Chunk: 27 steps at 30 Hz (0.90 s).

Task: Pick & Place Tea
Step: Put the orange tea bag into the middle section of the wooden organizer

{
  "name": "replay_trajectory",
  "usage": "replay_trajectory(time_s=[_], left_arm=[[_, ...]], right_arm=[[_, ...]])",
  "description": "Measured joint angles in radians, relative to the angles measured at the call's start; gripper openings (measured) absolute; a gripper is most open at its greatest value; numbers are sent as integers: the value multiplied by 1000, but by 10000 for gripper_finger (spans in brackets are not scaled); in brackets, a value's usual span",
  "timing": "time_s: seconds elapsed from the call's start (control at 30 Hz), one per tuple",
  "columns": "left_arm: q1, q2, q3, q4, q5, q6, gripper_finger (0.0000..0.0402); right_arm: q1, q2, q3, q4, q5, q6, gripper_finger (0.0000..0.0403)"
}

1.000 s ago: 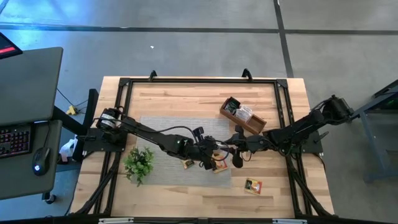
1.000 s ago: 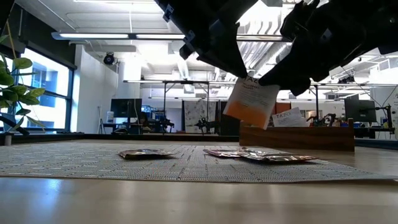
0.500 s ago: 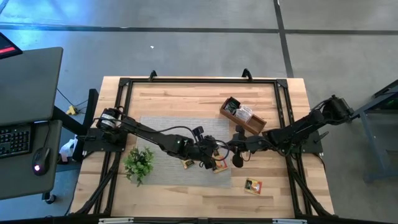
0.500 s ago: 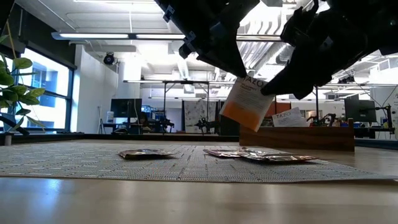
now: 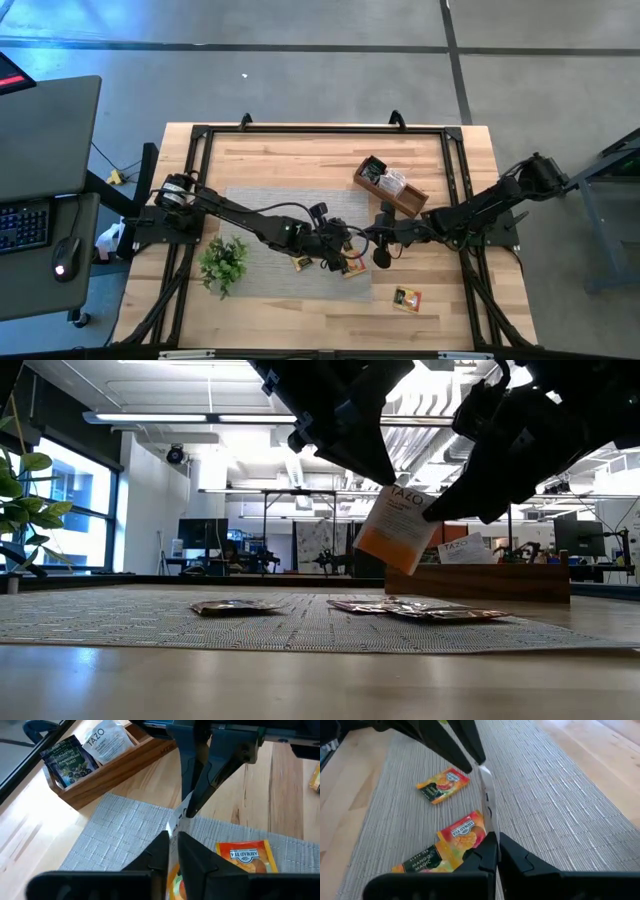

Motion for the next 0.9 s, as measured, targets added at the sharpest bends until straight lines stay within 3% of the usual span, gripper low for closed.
replay_trajectory(time_s=[0.17,0.27,0.43,0.57,0.73,0.9], left_arm=[[0,0,0,-3,0,-4,78],[0,0,0,-3,1,-3,95],[0,0,-1,-7,31,-4,103],[0,0,-1,-8,33,-4,104],[0,0,-1,-8,37,-4,104],[0,0,-1,-7,59,-4,104]], right_arm=[[1,0,0,1,22,4,2],[-1,0,0,1,137,35,3],[-40,-6,0,1,278,6,2],[-85,-58,0,-10,285,-3,1],[-125,-188,0,-196,329,-7,1],[-151,-327,0,-473,370,115,1]])
